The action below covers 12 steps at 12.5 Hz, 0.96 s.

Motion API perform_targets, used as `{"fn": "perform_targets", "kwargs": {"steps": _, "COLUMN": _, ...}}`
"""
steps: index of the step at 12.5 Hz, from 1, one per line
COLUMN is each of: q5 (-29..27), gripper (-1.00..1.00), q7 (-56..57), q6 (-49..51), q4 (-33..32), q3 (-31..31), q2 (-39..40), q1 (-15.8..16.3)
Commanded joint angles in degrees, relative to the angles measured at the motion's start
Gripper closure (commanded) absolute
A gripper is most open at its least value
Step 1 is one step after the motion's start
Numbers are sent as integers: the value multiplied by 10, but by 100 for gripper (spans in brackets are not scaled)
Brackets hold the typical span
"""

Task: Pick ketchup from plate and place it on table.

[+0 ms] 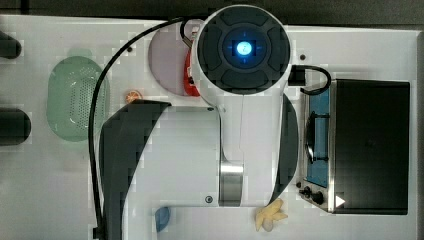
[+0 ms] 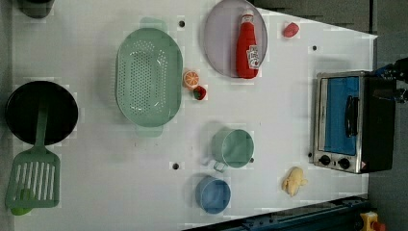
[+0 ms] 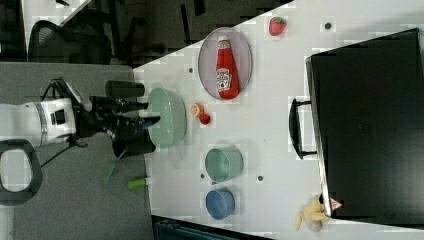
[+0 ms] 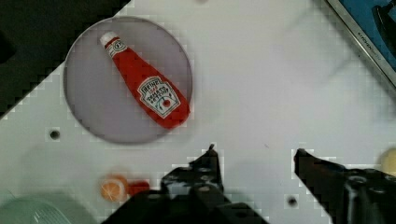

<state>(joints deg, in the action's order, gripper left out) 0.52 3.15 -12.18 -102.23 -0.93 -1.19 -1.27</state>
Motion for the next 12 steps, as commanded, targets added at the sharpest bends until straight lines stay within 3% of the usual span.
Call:
{"fn": "perform_targets", "kwargs": {"steps": 1, "q5": -11, "gripper": -59, "q7": -17, "q6": 88, "q4": -71, "q3": -23, "q2": -108, "q1": -61}}
{"fn": "perform_targets", "kwargs": {"steps": 3, "q5": -11, "gripper": -100, "q7": -16, "q6": 83, "q4": -71, "q3": -24, "q2": -104, "q1": -61}}
{"fn": "perform_targets", "kwargs": {"steps": 12, "q5": -11, "gripper": -100, "q7": -7, "q6": -10, "q4": -66, "q3": -67, "q2": 22, "q1": -52}}
